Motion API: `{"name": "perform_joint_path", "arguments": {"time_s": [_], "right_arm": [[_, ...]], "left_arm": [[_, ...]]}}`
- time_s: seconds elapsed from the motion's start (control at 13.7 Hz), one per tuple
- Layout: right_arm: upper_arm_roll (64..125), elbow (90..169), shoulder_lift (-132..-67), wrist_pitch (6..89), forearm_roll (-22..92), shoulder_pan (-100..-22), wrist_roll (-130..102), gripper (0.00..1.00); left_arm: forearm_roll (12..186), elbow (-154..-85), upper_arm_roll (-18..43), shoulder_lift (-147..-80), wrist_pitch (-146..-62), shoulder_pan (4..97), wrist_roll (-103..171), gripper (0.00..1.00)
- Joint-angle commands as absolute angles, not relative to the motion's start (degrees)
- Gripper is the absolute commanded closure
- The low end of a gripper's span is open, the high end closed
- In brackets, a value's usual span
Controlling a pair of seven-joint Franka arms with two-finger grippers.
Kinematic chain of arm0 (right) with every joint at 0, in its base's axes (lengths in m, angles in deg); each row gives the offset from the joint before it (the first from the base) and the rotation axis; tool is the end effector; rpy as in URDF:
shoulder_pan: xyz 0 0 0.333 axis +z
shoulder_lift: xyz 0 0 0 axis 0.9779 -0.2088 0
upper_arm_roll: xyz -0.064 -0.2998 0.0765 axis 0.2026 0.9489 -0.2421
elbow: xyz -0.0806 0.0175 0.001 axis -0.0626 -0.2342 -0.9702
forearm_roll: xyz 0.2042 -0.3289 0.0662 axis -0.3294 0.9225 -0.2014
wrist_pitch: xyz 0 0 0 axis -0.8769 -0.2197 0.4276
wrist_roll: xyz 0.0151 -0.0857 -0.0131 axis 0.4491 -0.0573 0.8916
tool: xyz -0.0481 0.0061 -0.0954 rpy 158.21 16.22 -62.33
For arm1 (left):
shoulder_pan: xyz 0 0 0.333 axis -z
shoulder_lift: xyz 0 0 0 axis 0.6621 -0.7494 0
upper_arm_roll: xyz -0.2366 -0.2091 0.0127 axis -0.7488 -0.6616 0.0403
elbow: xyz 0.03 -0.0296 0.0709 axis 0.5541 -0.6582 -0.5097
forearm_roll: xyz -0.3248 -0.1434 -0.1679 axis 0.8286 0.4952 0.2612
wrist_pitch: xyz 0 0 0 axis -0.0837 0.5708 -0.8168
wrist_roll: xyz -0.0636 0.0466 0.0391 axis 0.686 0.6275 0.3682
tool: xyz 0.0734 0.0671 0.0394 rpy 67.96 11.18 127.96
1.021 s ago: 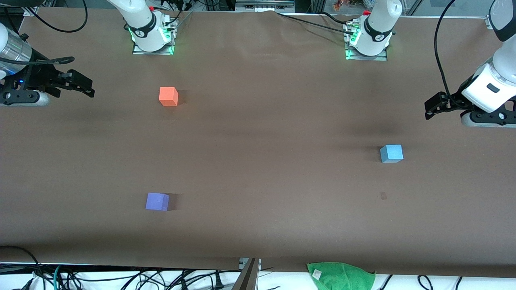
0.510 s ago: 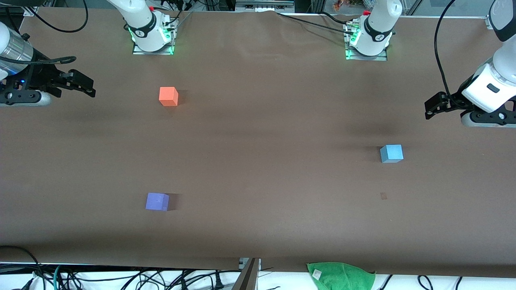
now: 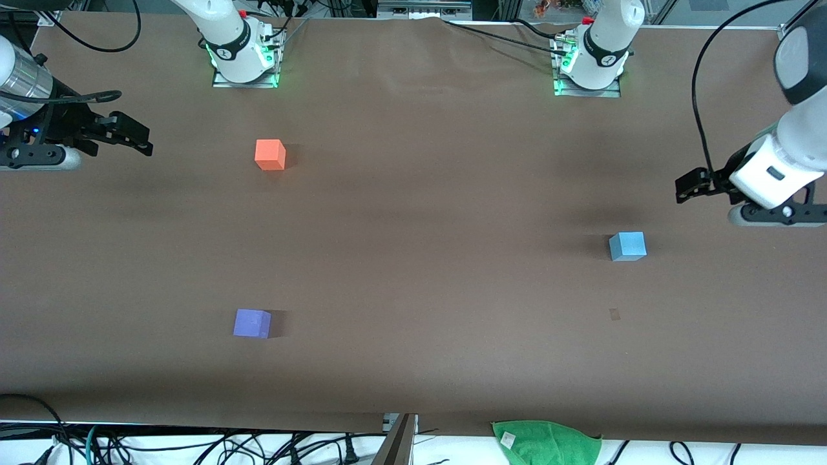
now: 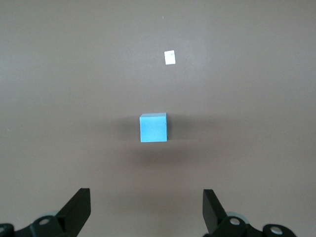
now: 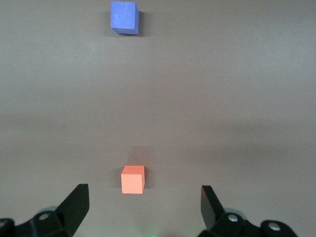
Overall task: Place blue block between orange and purple blocks
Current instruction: 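Lower the left gripper onto the light-blue cube and grasp it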
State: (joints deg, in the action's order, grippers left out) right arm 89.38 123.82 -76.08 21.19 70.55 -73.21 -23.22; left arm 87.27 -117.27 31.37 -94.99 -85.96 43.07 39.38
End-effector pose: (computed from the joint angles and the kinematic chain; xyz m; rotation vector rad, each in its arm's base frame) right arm 0.5488 0.0474 0.5986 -3.1193 -0.0079 0.1144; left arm 0.5917 -0.0059 0.5068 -3.0936 0.0053 0.1474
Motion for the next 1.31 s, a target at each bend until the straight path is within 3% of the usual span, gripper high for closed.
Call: {"name": "perform_joint_path", "arguments": {"time_s": [0.0, 0.29, 0.8, 1.24], "right_arm": [[89.4, 125.2, -74.5, 21.3, 71.1, -73.3, -23.4, 0.00], [89.4, 125.2, -74.5, 21.2, 71.1, -73.3, -23.4, 0.00], [89.4, 125.1, -74.5, 21.3, 71.1, -73.3, -23.3, 0.00], [89.4, 125.0, -74.5, 21.3, 71.1, -73.3, -23.0, 0.00]], "left_arm": [[87.8, -114.8, 31.3, -101.3, -89.6, 42.6, 40.4, 0.00], [87.8, -117.0, 31.3, -107.5, -100.2, 42.2, 42.1, 0.00], [87.8, -136.2, 31.2, -108.6, -122.3, 40.1, 43.5, 0.00], [87.7, -139.6, 31.1, -111.9, -126.3, 39.3, 43.8, 0.00]]}}
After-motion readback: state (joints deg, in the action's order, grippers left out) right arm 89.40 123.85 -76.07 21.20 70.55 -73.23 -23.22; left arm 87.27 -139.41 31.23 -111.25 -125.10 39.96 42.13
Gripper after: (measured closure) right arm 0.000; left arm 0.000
